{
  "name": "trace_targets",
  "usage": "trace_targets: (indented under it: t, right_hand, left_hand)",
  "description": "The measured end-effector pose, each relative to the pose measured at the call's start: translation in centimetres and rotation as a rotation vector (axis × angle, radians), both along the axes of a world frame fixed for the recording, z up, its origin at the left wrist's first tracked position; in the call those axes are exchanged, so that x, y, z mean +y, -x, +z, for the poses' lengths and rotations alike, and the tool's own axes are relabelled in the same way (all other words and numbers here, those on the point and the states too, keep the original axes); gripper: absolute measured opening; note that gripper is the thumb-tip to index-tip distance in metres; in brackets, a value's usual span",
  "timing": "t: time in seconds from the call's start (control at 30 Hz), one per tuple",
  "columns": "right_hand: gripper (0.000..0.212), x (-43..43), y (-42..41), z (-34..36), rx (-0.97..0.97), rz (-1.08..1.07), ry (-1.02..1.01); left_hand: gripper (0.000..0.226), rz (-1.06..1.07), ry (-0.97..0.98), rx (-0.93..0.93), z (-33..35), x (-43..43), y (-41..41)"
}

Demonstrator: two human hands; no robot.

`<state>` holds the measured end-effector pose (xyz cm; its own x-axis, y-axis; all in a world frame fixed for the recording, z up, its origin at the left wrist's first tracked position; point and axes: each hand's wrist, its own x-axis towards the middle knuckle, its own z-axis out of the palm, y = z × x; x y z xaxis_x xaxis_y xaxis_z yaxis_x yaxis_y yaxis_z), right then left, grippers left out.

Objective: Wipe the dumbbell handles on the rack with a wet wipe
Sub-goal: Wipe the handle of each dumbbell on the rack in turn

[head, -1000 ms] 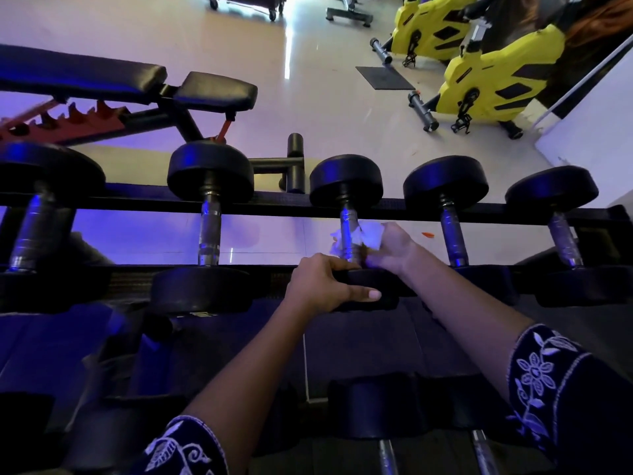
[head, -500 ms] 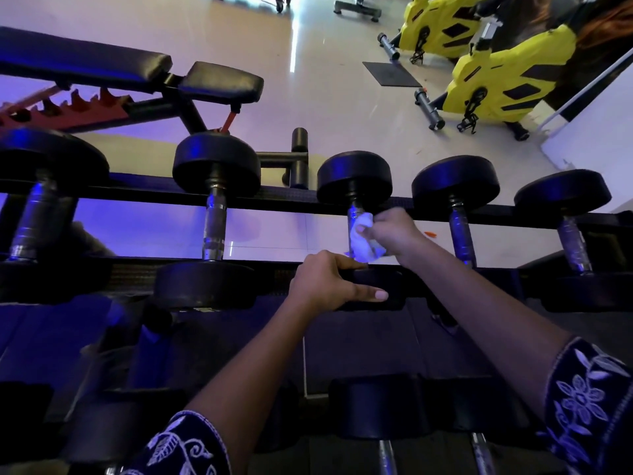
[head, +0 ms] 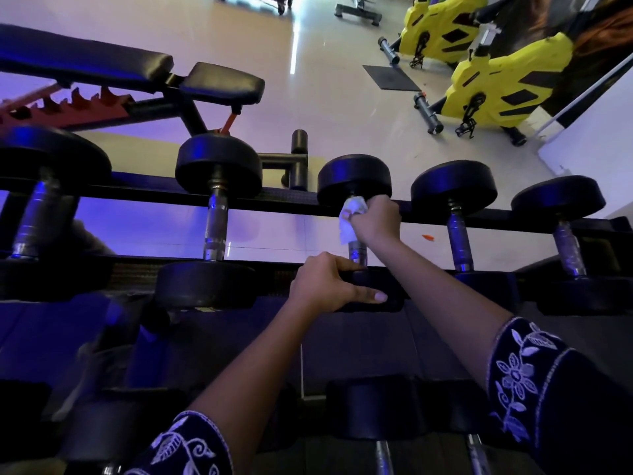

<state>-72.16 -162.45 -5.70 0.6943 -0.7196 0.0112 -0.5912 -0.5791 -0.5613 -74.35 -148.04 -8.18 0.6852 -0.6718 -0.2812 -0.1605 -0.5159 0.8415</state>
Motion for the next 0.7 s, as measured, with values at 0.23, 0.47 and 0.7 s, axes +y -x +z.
trace_targets:
  t: [0.23,0.47,0.7]
  right_hand:
    - [0.019,-0.3,5.0,-0.3,-0.036,-0.058,-0.547]
    - [0.026,-0.7,2.3,-0.6,-0.393,-0.249,-1.304]
    - [0.008,-0.6,4.6,0.5,-0.024,-0.138,-0.633]
  left_hand:
    - [0.063,-0.021,0.008,0.0,-0.3,0.0,-0.2]
    - [0.066,0.012,0.024,0.045,0.2,0.1,0.2]
    - [0.066,0.003,0.008,0.009,0.0,0.0,-0.1]
